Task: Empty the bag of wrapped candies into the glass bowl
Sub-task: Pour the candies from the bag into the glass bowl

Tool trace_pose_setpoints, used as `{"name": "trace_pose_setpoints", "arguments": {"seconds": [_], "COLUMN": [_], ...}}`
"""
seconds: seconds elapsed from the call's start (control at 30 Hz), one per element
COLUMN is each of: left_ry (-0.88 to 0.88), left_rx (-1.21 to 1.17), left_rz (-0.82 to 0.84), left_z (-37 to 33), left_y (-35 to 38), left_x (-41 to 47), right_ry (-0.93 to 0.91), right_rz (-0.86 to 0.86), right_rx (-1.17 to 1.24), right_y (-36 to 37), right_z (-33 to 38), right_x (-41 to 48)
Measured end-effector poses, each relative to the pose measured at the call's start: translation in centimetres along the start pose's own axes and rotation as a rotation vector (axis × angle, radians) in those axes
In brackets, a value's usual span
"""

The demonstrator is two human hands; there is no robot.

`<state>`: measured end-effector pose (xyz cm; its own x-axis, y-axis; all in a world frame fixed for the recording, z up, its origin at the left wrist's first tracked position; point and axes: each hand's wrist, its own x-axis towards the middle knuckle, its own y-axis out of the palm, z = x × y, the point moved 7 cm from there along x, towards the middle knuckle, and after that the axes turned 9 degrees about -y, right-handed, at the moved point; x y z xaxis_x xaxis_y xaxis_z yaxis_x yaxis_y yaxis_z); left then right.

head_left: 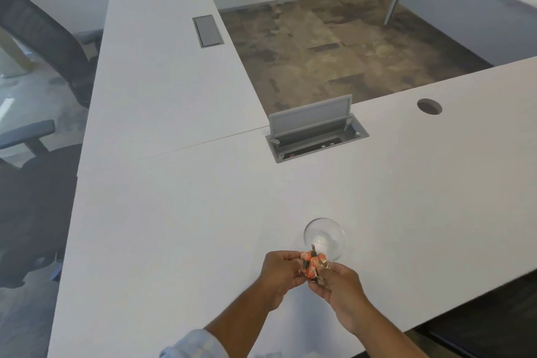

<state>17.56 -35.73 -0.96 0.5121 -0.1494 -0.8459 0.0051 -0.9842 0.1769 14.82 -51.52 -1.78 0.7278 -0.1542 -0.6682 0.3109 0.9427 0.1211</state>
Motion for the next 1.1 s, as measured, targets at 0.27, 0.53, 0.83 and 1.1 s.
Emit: {"name": "trace_pose_setpoints", "arguments": {"seconds": [0.27,0.53,0.83,1.1], "left_ry": [-0.041,-0.046,-0.055,-0.027], "left_rx": [-0.049,-0.118,-0.125,-0.119], "left_rz": [-0.04,-0.07,-0.094,-0.084], "left_z": [-0.2,-1.0,-2.3,-2.6], "left_y": [1.8,2.2,2.4,2.0], "left_x": [1.0,0.8,-0.2,-1.8], "right_ry": [0.046,0.046,0.056,0.056], "right_rz": [0.024,0.032,0.033,0.007], "right_rx": [0.082,0.122,0.149,0.176], "right_y": [-1.9,-2.0,-1.9,-1.7], "right_z": [0.9,2.2,3.0,3.4], "right_x": [0.5,0.1,0.0,0.0]}}
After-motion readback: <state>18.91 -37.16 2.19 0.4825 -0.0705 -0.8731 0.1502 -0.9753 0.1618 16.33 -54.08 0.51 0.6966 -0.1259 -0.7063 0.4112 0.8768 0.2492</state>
